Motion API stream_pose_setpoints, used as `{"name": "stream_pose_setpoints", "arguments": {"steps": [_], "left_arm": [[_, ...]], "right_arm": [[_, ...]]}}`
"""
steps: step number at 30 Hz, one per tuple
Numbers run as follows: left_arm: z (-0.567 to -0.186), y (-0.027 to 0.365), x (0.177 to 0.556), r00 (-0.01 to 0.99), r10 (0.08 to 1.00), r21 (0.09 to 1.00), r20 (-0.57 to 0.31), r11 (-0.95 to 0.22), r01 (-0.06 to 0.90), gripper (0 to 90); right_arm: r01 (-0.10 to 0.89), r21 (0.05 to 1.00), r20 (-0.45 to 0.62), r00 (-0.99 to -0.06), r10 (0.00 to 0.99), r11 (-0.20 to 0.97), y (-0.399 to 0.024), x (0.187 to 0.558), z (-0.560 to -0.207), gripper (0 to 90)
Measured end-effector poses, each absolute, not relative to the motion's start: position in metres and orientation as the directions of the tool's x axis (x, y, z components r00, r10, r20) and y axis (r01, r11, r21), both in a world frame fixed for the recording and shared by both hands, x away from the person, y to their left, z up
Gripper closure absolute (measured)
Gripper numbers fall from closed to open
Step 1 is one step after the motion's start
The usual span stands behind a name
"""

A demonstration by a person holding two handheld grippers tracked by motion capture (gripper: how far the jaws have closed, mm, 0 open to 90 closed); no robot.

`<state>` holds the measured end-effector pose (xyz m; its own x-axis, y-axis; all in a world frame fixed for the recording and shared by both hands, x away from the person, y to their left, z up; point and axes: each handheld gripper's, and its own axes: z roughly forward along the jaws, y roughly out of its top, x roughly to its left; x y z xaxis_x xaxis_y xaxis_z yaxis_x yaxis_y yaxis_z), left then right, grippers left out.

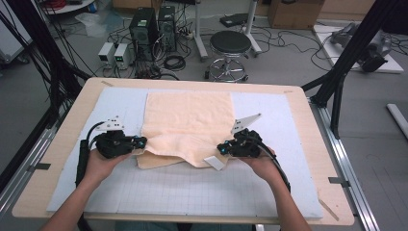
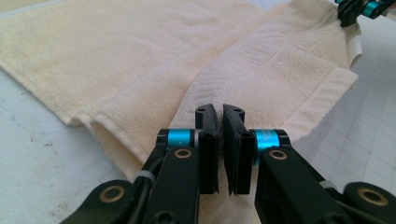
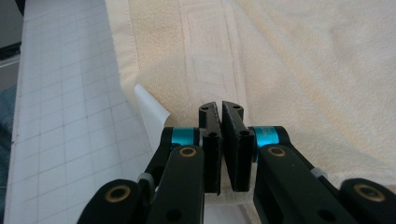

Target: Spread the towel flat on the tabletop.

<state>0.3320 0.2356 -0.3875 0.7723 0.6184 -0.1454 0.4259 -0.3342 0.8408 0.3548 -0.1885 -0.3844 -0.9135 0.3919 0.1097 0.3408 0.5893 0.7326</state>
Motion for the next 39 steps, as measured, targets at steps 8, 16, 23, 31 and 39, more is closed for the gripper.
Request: {"name": "stream_pose_setpoints", "arguments": {"steps": [8,16,23,31,39], "left_arm": [[-0.359,0.237,0.286,0.807,0.582,0.866,-0.1,-0.349,0.359,84.7],[-0.329,0.241,0.19,0.855,0.516,0.882,-0.048,-0.38,0.278,84.7],[-0.325,0.245,0.164,0.89,0.455,0.908,-0.045,-0.352,0.226,65.1],[-0.391,0.239,0.245,0.858,0.508,0.889,-0.075,-0.356,0.289,58.4],[-0.429,0.229,0.305,0.856,0.514,0.814,-0.055,-0.473,0.337,52.9]], "right_arm": [[0.276,0.788,0.078,-0.932,0.355,0.551,-0.204,0.315,-0.353,86.5],[0.183,0.821,0.051,-0.967,0.251,0.54,-0.214,0.226,-0.324,86.1],[0.151,0.847,0.049,-0.977,0.209,0.509,-0.22,0.191,-0.308,69.7],[0.241,0.794,0.032,-0.933,0.358,0.558,-0.215,0.262,-0.369,59.8],[0.287,0.676,0.019,-0.928,0.373,0.679,-0.193,0.321,-0.419,57.6]]}}
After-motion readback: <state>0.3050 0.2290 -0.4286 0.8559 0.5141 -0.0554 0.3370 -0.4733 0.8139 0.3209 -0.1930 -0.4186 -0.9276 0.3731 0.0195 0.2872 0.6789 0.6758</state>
